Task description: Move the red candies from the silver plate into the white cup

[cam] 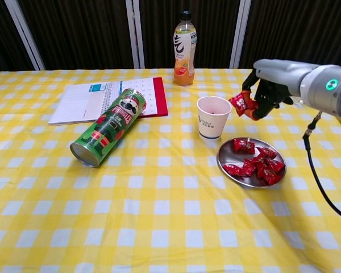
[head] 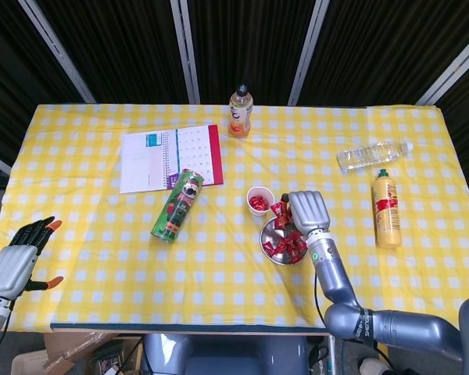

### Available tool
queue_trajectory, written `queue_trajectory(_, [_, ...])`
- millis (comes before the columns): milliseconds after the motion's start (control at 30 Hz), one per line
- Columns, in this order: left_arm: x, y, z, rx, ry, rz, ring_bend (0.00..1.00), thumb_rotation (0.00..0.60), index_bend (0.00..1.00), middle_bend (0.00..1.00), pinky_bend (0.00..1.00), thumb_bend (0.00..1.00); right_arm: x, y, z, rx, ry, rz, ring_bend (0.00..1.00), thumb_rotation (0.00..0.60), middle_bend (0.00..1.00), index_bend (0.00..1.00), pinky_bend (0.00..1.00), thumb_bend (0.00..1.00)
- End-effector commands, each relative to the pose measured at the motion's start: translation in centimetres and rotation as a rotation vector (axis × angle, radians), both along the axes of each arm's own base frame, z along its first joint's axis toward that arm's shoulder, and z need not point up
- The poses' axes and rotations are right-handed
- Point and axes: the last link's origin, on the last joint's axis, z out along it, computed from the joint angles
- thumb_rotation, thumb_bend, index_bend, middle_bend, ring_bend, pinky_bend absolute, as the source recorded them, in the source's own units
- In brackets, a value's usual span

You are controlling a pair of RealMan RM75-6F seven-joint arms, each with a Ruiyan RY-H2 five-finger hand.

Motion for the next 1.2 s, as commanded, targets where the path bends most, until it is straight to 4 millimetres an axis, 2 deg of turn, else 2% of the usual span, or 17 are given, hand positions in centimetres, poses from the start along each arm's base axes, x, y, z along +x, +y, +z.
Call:
queue_trajectory(33, [0.0, 0.0, 0.0, 0.000, 0.000, 0.001, 0.00, 0.600, 0.00, 0.00, 0.00, 0.03, 1.2, -0.8, 0.7, -0.020, -0.007, 0.017, 0.75, 0.600, 0.72, 0.68, 0.81, 0.57])
queue_trajectory(367, [0.1, 0.2, -0.2, -0.006, -0.005, 0.011, 0.00, 0.600, 0.00, 0.00, 0.00, 0.03, 3.6, -2.6, -0.5, -0.002, -0.004, 0.038, 0.75, 0.600, 0.72, 0.68, 0.81, 0.57])
queue_trajectory(1067, [0.3, 0.3, -0.2, -0.019, -0.018, 0.031, 0.00, 0.600, 0.00, 0.00, 0.00, 0.03, 3.4, -3.8, -4.3, 0.048, 0.025, 0.008, 0.75, 0.600, 0.72, 0.68, 0.81, 0.57])
queue_trajectory(1200, [0.3, 0.3, -0.2, -0.019, -0.019, 0.033, 0.00, 0.600, 0.00, 0.00, 0.00, 0.03, 3.3, -4.0, -4.7, 0.049, 0.029, -0.003, 0.75, 0.600, 0.72, 0.57, 0.81, 0.57])
